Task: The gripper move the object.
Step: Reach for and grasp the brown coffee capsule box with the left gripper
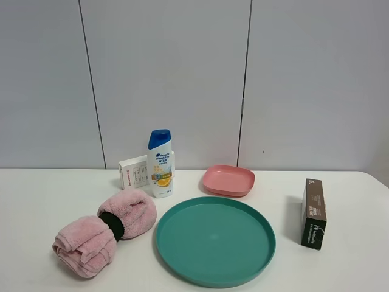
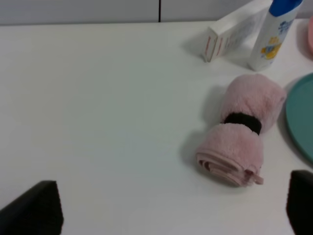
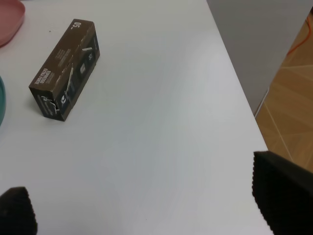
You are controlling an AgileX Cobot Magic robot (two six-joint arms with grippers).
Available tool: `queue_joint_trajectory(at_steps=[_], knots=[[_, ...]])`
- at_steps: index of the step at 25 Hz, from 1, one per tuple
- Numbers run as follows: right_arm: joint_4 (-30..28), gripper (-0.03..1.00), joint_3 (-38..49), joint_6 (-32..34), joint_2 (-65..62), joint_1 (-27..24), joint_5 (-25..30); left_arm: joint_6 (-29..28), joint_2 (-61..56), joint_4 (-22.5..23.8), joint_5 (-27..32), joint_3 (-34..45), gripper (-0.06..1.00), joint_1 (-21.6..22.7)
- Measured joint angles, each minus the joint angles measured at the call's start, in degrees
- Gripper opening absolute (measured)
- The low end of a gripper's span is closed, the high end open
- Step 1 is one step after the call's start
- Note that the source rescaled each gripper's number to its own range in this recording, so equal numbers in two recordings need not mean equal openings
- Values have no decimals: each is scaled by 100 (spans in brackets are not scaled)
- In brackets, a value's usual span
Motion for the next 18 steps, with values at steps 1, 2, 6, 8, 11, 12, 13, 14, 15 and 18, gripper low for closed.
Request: queue_joint_trajectory(at_steps=[1, 2, 6, 8, 11, 12, 13, 14, 15, 18], knots=[[0, 100, 0, 0, 0, 0, 0, 90, 364, -66, -33, -166, 87, 0], [0, 100, 0, 0, 0, 0, 0, 205, 656, -133, -53, -354, 87, 0], [0, 100, 0, 0, 0, 0, 0, 651, 1825, -650, -156, -964, 87, -75], [0, 100, 0, 0, 0, 0, 0, 754, 2319, -754, -296, -1187, 87, -325], [0, 100, 0, 0, 0, 0, 0, 776, 2920, -742, -617, -1525, 87, -858], [0, 100, 0, 0, 0, 0, 0, 776, 3125, -721, -734, -1623, 87, -1072], [0, 100, 0, 0, 0, 0, 0, 776, 3299, -698, -813, -1748, 87, -1292], [0, 100, 0, 0, 0, 0, 0, 776, 3506, -692, -904, -1879, 87, -1476], [0, 100, 0, 0, 0, 0, 0, 776, 3719, -685, -986, -2015, 87, -1694], [0, 100, 0, 0, 0, 0, 0, 776, 4338, -681, -1160, -2409, 87, -2276]])
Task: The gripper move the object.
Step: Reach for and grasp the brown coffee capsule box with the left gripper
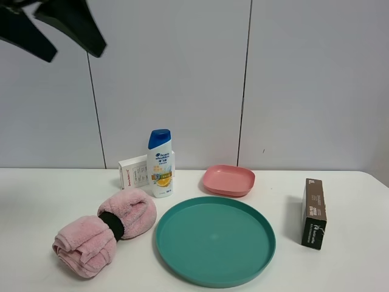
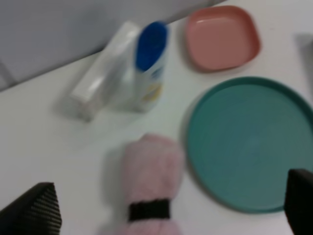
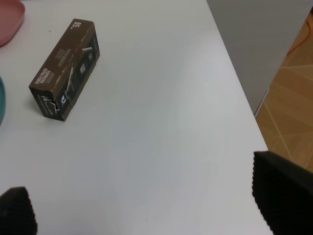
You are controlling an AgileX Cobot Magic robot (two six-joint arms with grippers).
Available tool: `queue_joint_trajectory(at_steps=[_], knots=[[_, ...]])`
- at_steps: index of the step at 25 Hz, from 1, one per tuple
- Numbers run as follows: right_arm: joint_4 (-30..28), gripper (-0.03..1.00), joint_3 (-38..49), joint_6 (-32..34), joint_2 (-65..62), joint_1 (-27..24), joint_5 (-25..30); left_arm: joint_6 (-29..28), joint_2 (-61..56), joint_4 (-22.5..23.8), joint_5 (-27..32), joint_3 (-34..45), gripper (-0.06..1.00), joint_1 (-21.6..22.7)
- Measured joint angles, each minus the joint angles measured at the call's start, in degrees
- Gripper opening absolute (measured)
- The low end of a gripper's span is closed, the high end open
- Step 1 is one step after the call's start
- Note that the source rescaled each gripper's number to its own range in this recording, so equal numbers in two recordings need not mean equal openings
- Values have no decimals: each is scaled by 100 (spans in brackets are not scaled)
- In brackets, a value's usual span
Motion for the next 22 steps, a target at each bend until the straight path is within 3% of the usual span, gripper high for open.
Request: queue_joint_trajectory(at_steps=[5, 9, 18, 22], knots=[[0, 100, 0, 0, 0, 0, 0, 0, 1101, 0, -61, -765, 87, -851], [0, 100, 0, 0, 0, 0, 0, 0, 2006, 89, -55, -1564, 87, -1270], [0, 100, 0, 0, 0, 0, 0, 0, 3561, 176, 171, -3435, 87, -1645], [0, 100, 0, 0, 0, 0, 0, 0, 3894, 171, 183, -3747, 87, -1711]])
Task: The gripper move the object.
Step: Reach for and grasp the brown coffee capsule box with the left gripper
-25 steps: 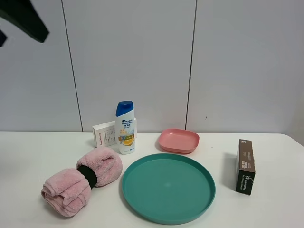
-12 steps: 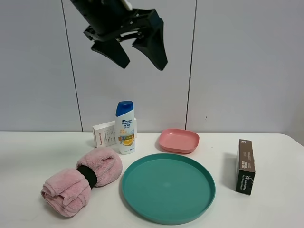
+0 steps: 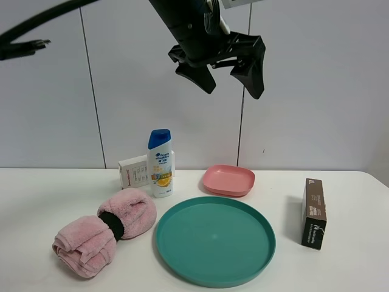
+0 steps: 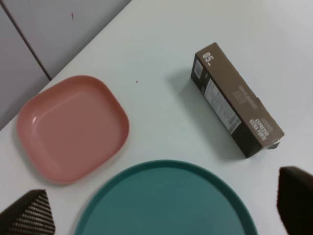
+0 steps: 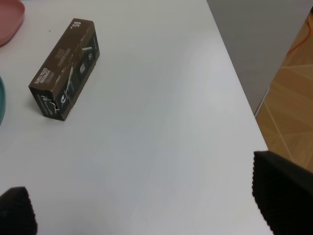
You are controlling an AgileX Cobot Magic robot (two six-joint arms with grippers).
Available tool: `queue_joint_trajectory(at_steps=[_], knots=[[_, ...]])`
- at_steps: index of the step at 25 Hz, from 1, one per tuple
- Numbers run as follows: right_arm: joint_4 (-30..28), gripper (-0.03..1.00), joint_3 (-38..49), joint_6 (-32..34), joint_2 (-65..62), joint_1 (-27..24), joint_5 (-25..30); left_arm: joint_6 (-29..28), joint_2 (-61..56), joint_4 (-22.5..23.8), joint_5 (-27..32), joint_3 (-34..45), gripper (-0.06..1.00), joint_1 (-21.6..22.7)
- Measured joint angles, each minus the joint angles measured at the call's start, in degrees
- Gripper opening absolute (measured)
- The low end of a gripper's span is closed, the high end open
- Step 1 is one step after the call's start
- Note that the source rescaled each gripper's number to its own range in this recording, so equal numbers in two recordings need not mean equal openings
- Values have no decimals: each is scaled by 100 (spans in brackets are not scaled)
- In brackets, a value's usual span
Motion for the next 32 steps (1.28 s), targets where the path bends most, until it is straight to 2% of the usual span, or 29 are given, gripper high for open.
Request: queue_joint_trajectory(at_steps=[5, 9, 13, 16, 22, 27, 32], knots=[[0, 100, 0, 0, 0, 0, 0, 0, 206, 45, -85, -22, 87, 12], [0, 100, 0, 0, 0, 0, 0, 0, 226, 9, -495, -22, 87, 17], [0, 100, 0, 0, 0, 0, 0, -78, 226, -9, -533, -26, 87, -153], [0, 100, 0, 0, 0, 0, 0, -283, 230, -288, -582, -26, 87, -474], [0, 100, 0, 0, 0, 0, 0, -465, 393, -1026, -1263, -29, 87, -982], [0, 100, 0, 0, 0, 0, 0, -489, 748, -1396, -1570, -29, 87, -1077], [0, 100, 0, 0, 0, 0, 0, -501, 1132, -1665, -2209, -29, 86, -1083]])
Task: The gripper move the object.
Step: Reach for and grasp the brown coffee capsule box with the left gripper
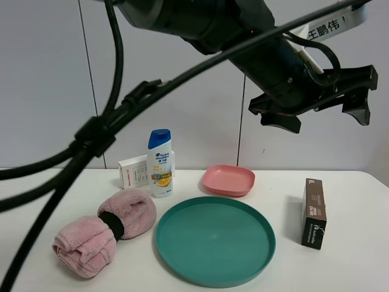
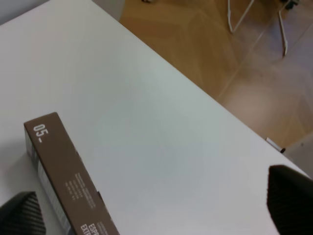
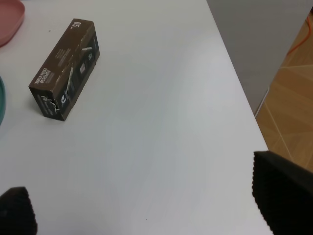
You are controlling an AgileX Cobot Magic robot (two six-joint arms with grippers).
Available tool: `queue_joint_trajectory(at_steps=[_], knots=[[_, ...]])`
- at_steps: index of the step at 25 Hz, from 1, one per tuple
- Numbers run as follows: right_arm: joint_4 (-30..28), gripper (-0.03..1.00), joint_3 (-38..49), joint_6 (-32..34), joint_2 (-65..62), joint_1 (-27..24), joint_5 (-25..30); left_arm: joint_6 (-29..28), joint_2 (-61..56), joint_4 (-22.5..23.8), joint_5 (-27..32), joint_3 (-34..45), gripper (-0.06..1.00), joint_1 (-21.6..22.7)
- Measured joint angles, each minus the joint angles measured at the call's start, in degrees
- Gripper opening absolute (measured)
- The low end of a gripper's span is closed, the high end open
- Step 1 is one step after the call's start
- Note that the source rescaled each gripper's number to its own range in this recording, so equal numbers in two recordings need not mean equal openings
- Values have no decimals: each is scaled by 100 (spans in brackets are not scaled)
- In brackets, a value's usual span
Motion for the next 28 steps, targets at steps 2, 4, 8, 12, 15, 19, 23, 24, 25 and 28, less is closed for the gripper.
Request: queue_joint_trajectory(at_steps=[2, 4, 8, 12, 15, 19, 23, 24, 25, 28], knots=[[0, 100, 0, 0, 0, 0, 0, -5, 147, -46, -218, 0, 84, -5], [0, 100, 0, 0, 0, 0, 0, -4, 318, -81, -480, 0, 82, -29], [0, 100, 0, 0, 0, 0, 0, -21, 637, -123, -830, 0, 81, -128], [0, 100, 0, 0, 0, 0, 0, -21, 844, -129, -1000, 0, 81, -186], [0, 100, 0, 0, 0, 0, 0, 1, 979, -122, -1252, 0, 81, -225], [0, 100, 0, 0, 0, 0, 0, 47, 1173, 26, -1513, 0, 81, -247], [0, 100, 0, 0, 0, 0, 0, 59, 1319, 545, -1596, 0, 81, -247], [0, 100, 0, 0, 0, 0, 0, 59, 1350, 698, -1596, 0, 81, -247], [0, 100, 0, 0, 0, 0, 0, 59, 1385, 850, -1610, 0, 81, -247], [0, 100, 0, 0, 0, 0, 0, 59, 1456, 1005, -1703, 0, 81, -247]])
